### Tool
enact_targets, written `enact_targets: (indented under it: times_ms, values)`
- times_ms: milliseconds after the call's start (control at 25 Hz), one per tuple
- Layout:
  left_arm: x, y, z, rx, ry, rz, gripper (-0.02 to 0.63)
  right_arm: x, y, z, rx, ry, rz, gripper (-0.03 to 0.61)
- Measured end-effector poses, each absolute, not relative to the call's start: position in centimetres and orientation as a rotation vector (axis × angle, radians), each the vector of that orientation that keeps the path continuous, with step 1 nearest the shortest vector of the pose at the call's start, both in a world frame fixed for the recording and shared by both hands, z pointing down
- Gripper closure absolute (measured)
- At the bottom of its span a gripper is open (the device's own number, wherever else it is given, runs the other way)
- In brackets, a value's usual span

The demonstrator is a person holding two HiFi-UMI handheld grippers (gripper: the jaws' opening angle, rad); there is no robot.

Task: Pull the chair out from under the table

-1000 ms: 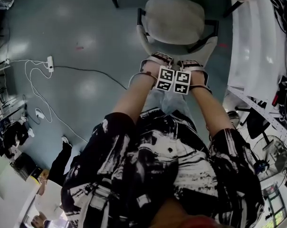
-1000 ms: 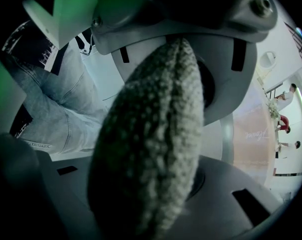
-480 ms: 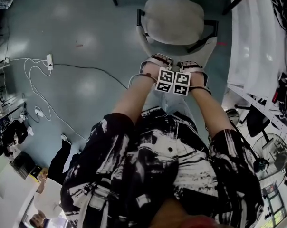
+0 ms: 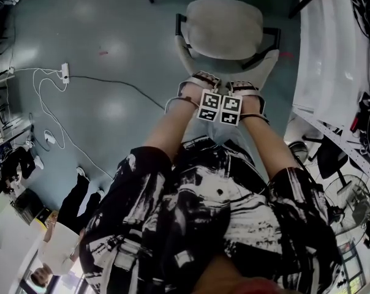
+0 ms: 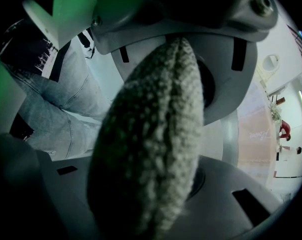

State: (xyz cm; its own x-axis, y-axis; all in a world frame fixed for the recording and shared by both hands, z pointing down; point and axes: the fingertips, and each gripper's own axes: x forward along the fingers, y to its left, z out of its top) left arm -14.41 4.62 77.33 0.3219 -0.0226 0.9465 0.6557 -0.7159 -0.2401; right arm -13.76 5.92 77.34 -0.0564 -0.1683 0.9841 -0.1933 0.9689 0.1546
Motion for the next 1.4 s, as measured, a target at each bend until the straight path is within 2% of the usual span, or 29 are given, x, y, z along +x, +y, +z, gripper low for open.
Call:
enact_targets:
  times_ms: [240, 480, 720, 840, 1000, 1160, 1400]
  values:
    - [-14.8, 5.8, 77.4, -1.972, -0.559, -1.437, 0.508, -14.1, 7.1, 77.4, 0.270, -1.637, 0.018, 0.445]
    - [-14.6, 6.3, 76.6, -2.068, -0.535, -1.442, 0.416, -14.5, 7.8, 76.8, 0.268, -1.676, 0.009, 0.368]
    - [-14.7, 6.1, 71.0, -2.195, -0.514, -1.348, 0.422, -13.7, 8.9, 71.8, 0.320, -1.814, 0.064, 0.341]
    - [-16.1, 5.4, 65.8, -2.286, -0.457, -1.308, 0.408, -12.7, 9.0, 66.4, 0.416, -1.902, 0.078, 0.344]
    - [-15.6, 1.2, 55.1, -2.529, -0.198, -1.129, 0.426, -10.8, 4.5, 55.7, 0.752, -2.066, 0.145, 0.344]
    - [-13.4, -4.0, 42.6, -2.756, 0.122, -0.804, 0.437, -8.8, -1.8, 43.1, 1.145, -2.267, 0.151, 0.344]
    - [-9.9, -8.0, 27.1, -2.875, 0.339, -0.263, 0.473, -6.9, -6.4, 25.2, 1.469, -2.609, -0.086, 0.348]
